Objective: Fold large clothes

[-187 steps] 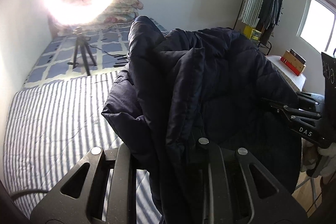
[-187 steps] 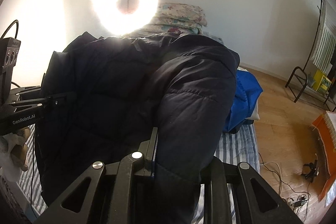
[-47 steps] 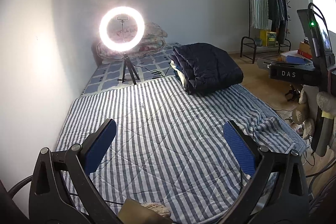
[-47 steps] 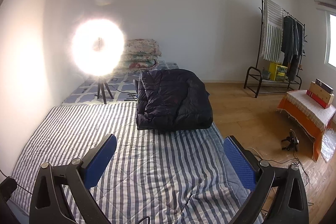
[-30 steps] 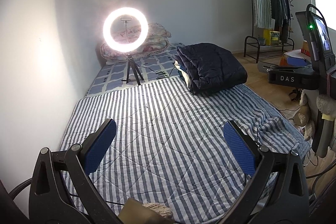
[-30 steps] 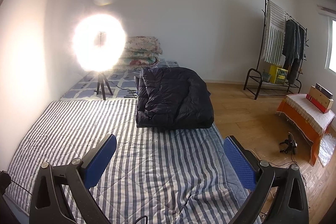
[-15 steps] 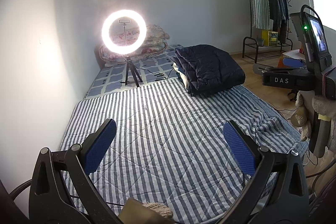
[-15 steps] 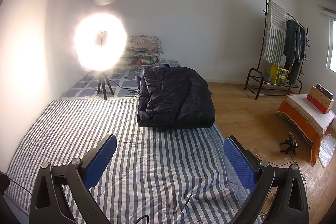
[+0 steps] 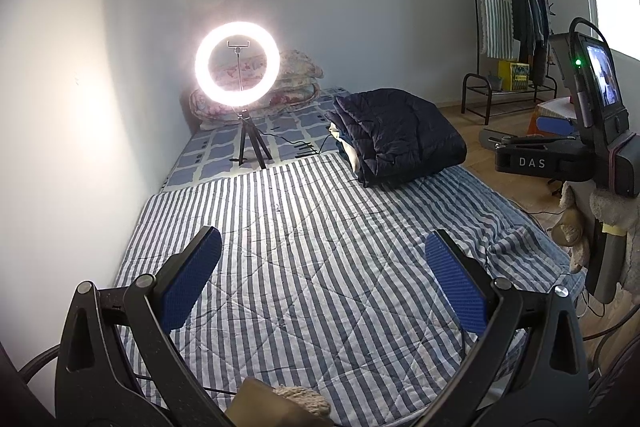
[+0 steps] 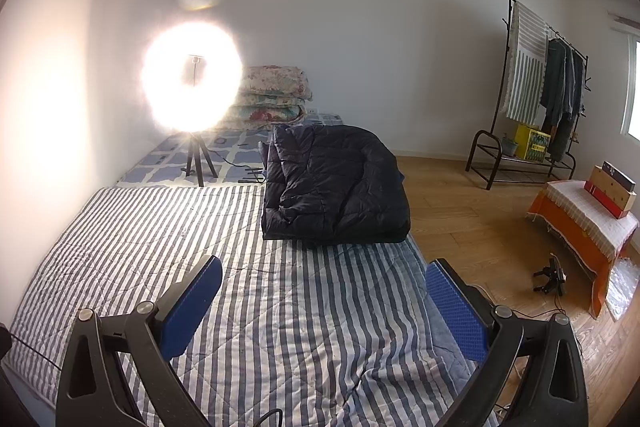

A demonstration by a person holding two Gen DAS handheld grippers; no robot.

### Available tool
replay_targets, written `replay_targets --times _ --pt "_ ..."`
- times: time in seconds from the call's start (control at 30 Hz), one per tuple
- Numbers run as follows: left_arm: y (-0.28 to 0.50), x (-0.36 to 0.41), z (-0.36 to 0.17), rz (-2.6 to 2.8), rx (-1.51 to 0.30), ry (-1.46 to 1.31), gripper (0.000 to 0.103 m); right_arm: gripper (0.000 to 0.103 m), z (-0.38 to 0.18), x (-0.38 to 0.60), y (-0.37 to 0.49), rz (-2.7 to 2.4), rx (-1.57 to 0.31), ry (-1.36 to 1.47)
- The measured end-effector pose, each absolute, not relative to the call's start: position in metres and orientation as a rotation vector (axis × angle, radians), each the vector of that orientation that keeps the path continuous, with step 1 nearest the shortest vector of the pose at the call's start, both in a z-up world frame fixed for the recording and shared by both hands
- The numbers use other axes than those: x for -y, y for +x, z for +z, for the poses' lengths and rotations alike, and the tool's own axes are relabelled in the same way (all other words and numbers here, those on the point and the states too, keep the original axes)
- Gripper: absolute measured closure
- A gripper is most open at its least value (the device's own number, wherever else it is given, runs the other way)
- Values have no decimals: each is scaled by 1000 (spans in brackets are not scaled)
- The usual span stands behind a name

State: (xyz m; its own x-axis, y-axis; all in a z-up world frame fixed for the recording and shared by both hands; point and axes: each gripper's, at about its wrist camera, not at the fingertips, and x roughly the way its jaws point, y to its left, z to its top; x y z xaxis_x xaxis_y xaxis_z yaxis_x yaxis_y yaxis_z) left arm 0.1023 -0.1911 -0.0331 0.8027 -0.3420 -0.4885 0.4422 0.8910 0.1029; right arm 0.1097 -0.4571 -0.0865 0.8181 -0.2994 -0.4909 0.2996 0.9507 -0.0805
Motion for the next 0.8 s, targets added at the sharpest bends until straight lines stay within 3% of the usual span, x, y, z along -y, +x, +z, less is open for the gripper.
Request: replay_targets --times 0.8 --pt "101 192 -39 -419 -483 218 0 0 -88 453 112 -317 -529 -16"
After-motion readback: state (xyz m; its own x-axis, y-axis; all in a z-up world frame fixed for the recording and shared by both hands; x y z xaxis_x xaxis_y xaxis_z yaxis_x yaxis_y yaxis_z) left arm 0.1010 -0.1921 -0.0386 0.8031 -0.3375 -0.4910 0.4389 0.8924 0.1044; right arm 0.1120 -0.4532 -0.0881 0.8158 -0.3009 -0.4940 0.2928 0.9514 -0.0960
